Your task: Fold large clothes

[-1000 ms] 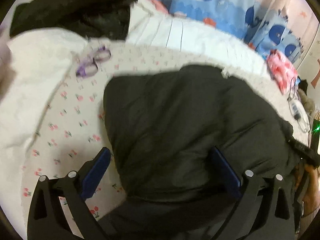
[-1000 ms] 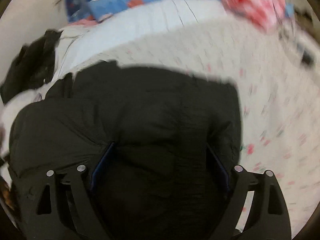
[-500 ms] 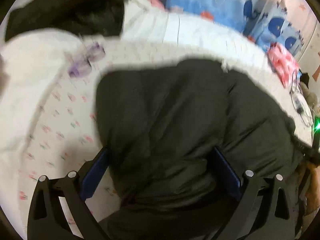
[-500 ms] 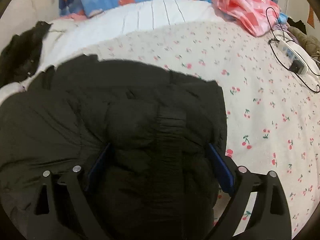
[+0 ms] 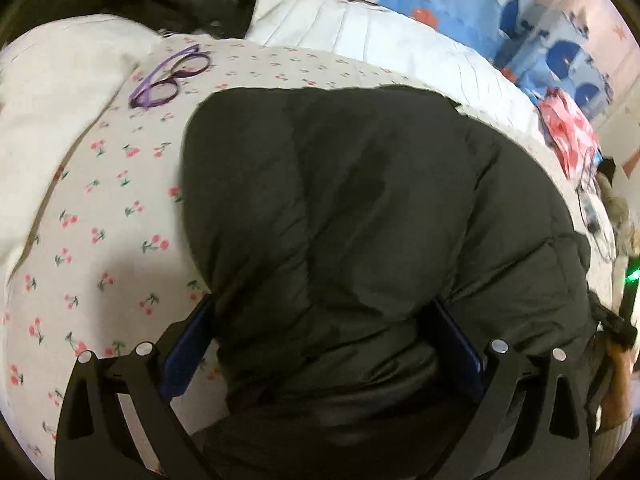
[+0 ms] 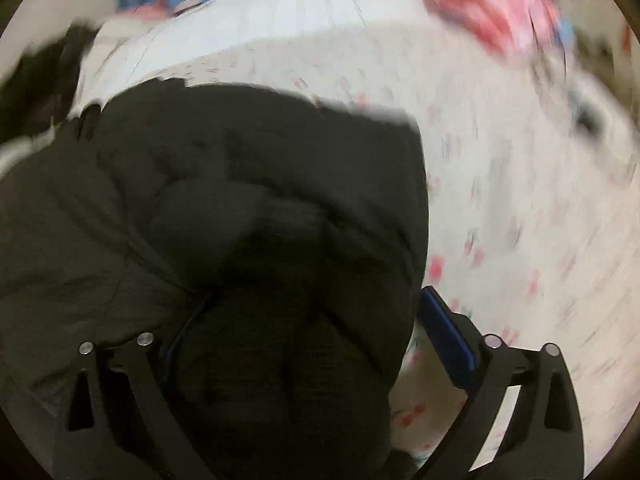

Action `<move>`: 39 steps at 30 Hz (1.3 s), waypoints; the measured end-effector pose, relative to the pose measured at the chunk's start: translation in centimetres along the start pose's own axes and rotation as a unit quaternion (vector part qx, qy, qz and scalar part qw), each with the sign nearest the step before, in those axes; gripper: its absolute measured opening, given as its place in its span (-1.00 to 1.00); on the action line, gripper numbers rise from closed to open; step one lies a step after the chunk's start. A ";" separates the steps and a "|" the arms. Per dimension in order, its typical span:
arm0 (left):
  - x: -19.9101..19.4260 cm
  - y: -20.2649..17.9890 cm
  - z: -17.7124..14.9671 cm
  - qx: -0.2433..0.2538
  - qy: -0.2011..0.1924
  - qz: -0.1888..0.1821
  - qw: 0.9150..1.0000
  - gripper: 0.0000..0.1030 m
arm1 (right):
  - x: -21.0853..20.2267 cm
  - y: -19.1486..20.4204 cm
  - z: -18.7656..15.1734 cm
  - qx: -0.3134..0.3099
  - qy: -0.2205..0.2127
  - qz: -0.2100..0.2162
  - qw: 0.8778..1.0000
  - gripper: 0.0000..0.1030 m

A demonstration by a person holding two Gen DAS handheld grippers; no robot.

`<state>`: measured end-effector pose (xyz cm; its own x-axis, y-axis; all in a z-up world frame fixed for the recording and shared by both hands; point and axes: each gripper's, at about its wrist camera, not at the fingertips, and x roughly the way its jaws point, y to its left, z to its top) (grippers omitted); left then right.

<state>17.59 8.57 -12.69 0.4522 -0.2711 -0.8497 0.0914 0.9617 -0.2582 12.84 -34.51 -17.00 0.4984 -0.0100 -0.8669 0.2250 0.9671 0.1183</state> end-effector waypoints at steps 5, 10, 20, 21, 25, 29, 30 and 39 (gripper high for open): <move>-7.1 0.7 -0.5 0.009 -0.075 -0.027 0.997 0.86 | -7.0 -4.2 -3.6 0.051 -0.029 0.075 0.995 0.81; -11.7 4.5 -4.6 -0.027 -0.076 -0.049 0.996 0.86 | -10.2 -9.0 -10.9 0.065 0.038 0.116 0.990 0.82; -14.7 10.2 -18.4 -0.071 0.039 -0.086 0.993 0.86 | -14.7 -9.4 -23.0 0.075 0.106 0.317 0.939 0.82; -14.5 10.2 -19.4 -0.077 0.053 -0.095 0.991 0.86 | -15.0 -9.4 -23.6 0.076 0.108 0.334 0.933 0.82; -14.1 9.6 -23.7 -0.078 0.110 -0.120 0.984 0.86 | -15.6 -8.8 -25.3 0.083 0.113 0.384 0.913 0.82; -14.3 7.4 -25.4 -0.062 0.143 -0.144 0.977 0.86 | -15.0 -7.4 -26.0 0.075 0.119 0.380 0.914 0.79; -14.5 6.6 -25.8 -0.047 0.141 -0.140 0.979 0.85 | -15.4 -7.3 -26.5 0.071 0.110 0.382 0.915 0.49; -21.1 4.2 -22.0 -0.056 0.039 -0.207 0.976 -0.72 | -21.3 -4.7 -21.8 0.076 -0.036 0.422 0.902 -0.84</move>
<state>-11.03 17.46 -5.98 0.3278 -0.6419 -0.6932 0.1523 0.7600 -0.6318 -17.08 -33.28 -9.69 0.5982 0.6927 -0.4029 -0.1514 0.5914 0.7920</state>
